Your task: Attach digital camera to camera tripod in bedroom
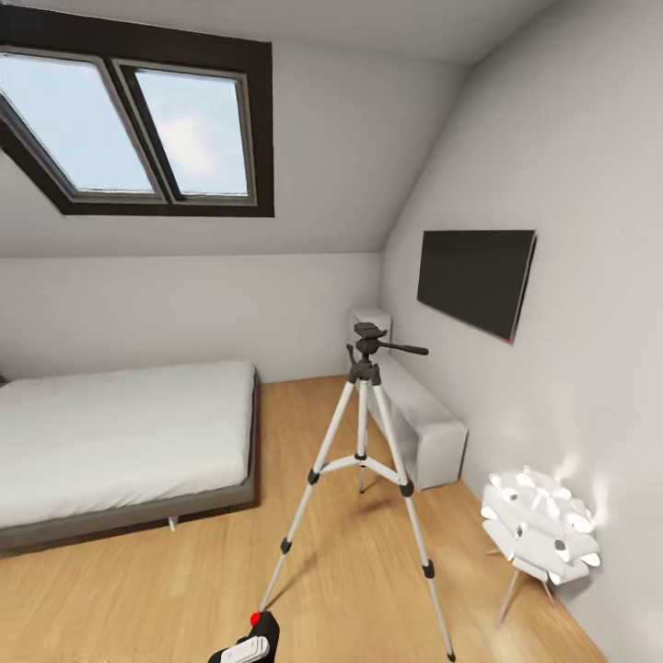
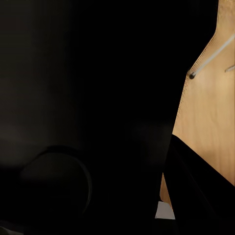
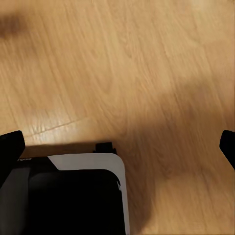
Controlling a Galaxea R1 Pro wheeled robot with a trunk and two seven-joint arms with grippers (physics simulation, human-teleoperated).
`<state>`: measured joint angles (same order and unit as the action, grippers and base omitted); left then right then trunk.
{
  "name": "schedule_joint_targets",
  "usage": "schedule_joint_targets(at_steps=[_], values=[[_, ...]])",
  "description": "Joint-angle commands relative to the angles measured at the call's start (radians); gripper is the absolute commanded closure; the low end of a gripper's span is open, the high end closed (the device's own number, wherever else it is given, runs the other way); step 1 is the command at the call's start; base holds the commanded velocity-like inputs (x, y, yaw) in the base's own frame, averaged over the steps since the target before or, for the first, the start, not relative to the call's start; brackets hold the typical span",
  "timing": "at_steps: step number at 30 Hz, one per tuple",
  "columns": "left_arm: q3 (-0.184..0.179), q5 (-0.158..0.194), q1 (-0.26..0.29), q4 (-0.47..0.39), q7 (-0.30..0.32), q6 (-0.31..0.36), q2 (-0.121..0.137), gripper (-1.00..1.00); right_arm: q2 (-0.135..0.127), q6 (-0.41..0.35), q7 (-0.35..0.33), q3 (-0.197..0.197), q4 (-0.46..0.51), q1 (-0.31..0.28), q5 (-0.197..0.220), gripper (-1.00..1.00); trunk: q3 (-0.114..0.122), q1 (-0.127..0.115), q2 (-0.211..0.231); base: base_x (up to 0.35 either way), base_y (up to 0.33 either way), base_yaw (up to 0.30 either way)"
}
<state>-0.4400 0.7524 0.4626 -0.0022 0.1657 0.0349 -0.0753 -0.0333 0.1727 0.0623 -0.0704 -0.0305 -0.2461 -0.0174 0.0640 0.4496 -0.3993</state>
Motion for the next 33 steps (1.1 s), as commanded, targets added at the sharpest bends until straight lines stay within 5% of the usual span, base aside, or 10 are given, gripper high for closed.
schedule_joint_targets(at_steps=[1,12,33], values=[[-0.006,0.010,0.001,0.001,0.005,0.004,0.000,1.00,0.000,0.007,0.001,-0.007,-0.003,-0.001,-0.002,-1.00,0.000,0.000,-0.001,0.006,0.000,0.278],[-0.006,0.009,0.001,0.001,0.003,0.025,0.000,1.00,0.001,0.007,0.000,-0.006,-0.003,-0.001,-0.003,-1.00,0.000,0.000,-0.001,0.154,-0.132,0.232],[-0.008,0.007,0.001,0.001,-0.002,0.026,-0.003,1.00,0.001,0.007,-0.001,-0.006,-0.003,-0.001,-0.003,-1.00,0.000,0.000,-0.001,0.165,-0.084,0.013]])
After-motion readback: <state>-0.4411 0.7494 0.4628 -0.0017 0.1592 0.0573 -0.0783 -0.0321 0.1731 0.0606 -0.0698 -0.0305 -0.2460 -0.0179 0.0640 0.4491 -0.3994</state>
